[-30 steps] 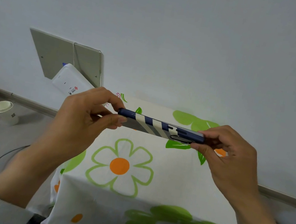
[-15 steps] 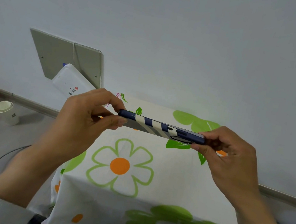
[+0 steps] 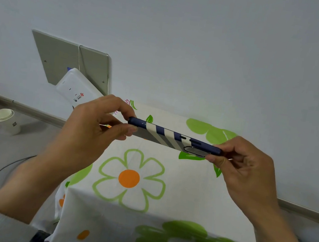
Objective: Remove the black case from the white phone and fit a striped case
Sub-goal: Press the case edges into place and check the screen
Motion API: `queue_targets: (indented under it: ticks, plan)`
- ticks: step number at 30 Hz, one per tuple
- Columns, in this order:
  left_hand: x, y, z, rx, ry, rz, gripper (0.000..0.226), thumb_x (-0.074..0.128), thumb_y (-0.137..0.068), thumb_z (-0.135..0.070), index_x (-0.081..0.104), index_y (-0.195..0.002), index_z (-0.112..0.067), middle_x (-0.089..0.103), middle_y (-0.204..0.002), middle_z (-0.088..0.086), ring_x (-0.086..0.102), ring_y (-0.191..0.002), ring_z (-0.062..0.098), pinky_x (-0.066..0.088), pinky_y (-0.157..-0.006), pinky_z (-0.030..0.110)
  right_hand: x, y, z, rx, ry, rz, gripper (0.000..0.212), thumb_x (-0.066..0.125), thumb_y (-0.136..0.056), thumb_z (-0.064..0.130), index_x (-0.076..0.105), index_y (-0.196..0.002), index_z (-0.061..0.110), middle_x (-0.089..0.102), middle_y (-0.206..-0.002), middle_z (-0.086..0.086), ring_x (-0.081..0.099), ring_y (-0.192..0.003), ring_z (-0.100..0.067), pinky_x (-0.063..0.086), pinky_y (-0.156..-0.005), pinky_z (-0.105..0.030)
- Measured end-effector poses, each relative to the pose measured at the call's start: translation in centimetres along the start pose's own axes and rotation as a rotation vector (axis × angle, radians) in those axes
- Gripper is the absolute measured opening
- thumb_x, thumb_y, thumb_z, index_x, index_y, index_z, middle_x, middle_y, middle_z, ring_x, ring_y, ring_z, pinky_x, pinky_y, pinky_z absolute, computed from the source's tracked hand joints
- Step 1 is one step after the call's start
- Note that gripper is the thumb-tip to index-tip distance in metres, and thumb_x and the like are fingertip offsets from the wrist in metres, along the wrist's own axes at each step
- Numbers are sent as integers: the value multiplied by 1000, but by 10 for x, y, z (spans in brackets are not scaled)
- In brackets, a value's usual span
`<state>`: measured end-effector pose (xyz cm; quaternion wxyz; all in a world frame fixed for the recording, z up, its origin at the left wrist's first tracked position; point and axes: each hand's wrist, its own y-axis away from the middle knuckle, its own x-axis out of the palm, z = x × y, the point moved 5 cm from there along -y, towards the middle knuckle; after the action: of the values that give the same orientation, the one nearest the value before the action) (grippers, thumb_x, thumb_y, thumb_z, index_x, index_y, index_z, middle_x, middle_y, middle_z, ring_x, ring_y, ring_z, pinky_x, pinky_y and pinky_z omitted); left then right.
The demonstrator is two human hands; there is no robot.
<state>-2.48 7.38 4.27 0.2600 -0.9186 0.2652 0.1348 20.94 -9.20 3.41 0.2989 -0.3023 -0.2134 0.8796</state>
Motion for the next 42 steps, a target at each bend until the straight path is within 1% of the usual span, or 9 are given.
queue_targets:
  ticks: [5, 8, 13, 18, 23, 25, 30, 34, 42]
  plan:
    - [4, 0, 3, -19, -8, 34, 16, 68, -84, -32, 61, -84, -46, 70, -100, -6, 72, -83, 16, 62, -67, 22, 2, 1, -4, 74, -26, 47, 30, 81, -76, 4, 61, -73, 26, 70, -72, 6, 65, -61, -18, 51, -56, -27]
    - [6, 0, 7, -19, -35, 39, 24, 65, -92, -23, 58, -88, -45, 68, -102, -8, 71, -85, 16, 63, -67, 25, 4, 2, -5, 117, -64, 100, 26, 79, -77, -1, 61, -72, 17, 70, -71, 12, 66, -61, -16, 50, -55, -26]
    - [15, 4, 12, -69, -3, 78, 5, 53, -92, -45, 50, -95, -48, 60, -108, -24, 70, -90, 15, 65, -65, 32, 9, 3, -2, 145, -69, 100, 33, 79, -78, 0, 60, -70, 26, 69, -71, 14, 67, -64, -17, 50, -55, -29]
    - [26, 8, 9, -116, 79, 80, 28, 50, -84, -61, 43, -99, -38, 53, -101, -36, 67, -97, 1, 65, -64, 28, 10, 1, 2, 115, -46, 82, 33, 79, -78, 4, 59, -71, 28, 70, -73, 7, 68, -65, -20, 53, -55, -32]
    - [37, 14, 6, -207, 127, 23, 44, 60, -80, -59, 41, -102, -27, 62, -96, -13, 68, -97, 11, 60, -85, 48, 14, 4, 1, 122, -35, 79, 28, 79, -79, 4, 60, -73, 24, 70, -74, 4, 68, -66, -26, 54, -59, -54]
    - [41, 16, 4, -250, 126, -31, 51, 65, -72, -61, 41, -102, -27, 66, -103, -12, 64, -105, 10, 57, -89, 46, 15, 4, 3, 103, -33, 76, 28, 80, -78, 6, 60, -73, 26, 69, -74, 3, 67, -66, -27, 54, -59, -51]
    - [52, 23, -4, -356, 159, -151, 57, 69, -59, -63, 36, -96, -36, 63, -98, -16, 56, -99, -6, 41, -79, 17, 19, 3, 7, 66, -26, 78, 27, 80, -77, 11, 60, -73, 27, 66, -74, 1, 64, -65, -25, 52, -56, -40]
    - [56, 25, 0, -407, 242, -232, 65, 82, -67, -48, 38, -108, -23, 58, -96, -13, 56, -97, -1, 43, -76, 19, 21, 4, 10, 42, -12, 81, 22, 78, -75, 21, 59, -72, 31, 66, -75, 7, 63, -65, -20, 50, -54, -26]
    - [58, 21, 4, -427, 276, -245, 65, 86, -72, -32, 38, -113, -21, 61, -93, -6, 62, -91, 11, 50, -74, 26, 25, 5, 4, 65, -14, 90, 16, 78, -75, 23, 62, -74, 22, 65, -72, 3, 62, -64, -21, 51, -55, -37]
